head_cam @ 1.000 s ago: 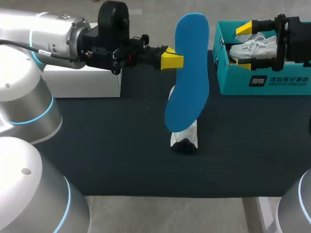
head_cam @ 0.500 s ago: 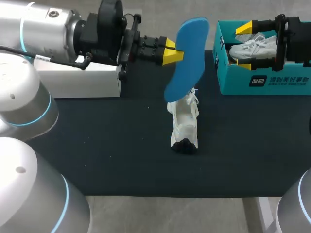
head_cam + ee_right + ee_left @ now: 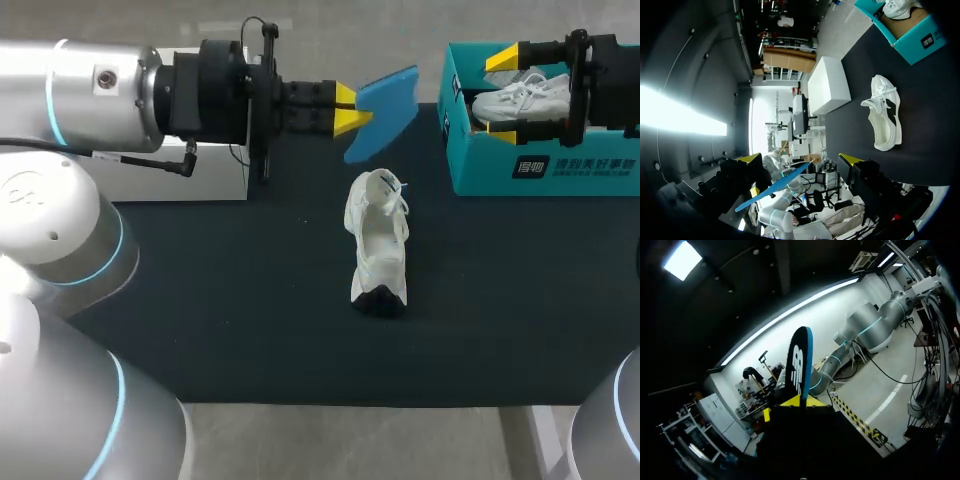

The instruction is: Take the shoe out of the shoebox, open the shoe tongue, remove and reinsert the insole, then place the shoe into the shoebox

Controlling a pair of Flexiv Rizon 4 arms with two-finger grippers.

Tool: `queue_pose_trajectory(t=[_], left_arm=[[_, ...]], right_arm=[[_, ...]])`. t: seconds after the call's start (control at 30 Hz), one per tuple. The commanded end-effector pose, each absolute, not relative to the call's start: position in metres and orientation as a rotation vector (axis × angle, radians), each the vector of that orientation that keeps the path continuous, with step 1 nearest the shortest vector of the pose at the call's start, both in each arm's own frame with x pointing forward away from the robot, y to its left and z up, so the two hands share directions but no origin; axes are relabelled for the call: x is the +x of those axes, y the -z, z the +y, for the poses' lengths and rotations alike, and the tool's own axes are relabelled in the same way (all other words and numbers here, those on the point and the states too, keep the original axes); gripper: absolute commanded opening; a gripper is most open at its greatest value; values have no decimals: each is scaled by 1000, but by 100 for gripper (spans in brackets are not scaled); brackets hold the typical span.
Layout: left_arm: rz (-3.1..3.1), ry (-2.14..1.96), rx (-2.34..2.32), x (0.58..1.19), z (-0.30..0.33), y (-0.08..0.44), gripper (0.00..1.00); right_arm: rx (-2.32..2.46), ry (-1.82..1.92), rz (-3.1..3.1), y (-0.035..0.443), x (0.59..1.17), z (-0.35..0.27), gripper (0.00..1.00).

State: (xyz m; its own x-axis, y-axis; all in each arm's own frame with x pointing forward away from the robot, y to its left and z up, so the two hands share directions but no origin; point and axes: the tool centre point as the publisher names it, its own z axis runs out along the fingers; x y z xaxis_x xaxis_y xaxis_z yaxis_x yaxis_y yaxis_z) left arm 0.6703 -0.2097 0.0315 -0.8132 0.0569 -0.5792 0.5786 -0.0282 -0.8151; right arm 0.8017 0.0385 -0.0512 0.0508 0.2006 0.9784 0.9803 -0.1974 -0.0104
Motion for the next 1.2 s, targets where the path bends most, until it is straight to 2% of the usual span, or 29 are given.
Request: queue_pose_trajectory(t=[0.03, 0.17, 0.67, 0.77, 0.9, 1.2], left_arm=[[1512, 1960, 1119, 687, -223, -25, 0], [1597, 1848, 1283, 694, -221, -24, 0], [1597, 1848, 1283, 694, -221, -24, 0], [1414, 1484, 1521, 711, -224, 2, 0], [1233, 1221, 1582, 728, -232, 22, 0], [1154, 883, 1603, 760, -259, 56, 0]], right_arm=[[-1525, 1223, -1237, 51, 803, 40, 100], [-1525, 1223, -1237, 51, 803, 40, 100], [-1525, 1223, -1237, 51, 803, 40, 100], [-1525, 1223, -1237, 51, 803, 40, 100], [-1525, 1223, -1237, 51, 803, 40, 100], [-1500, 1248, -1251, 42, 811, 49, 100]])
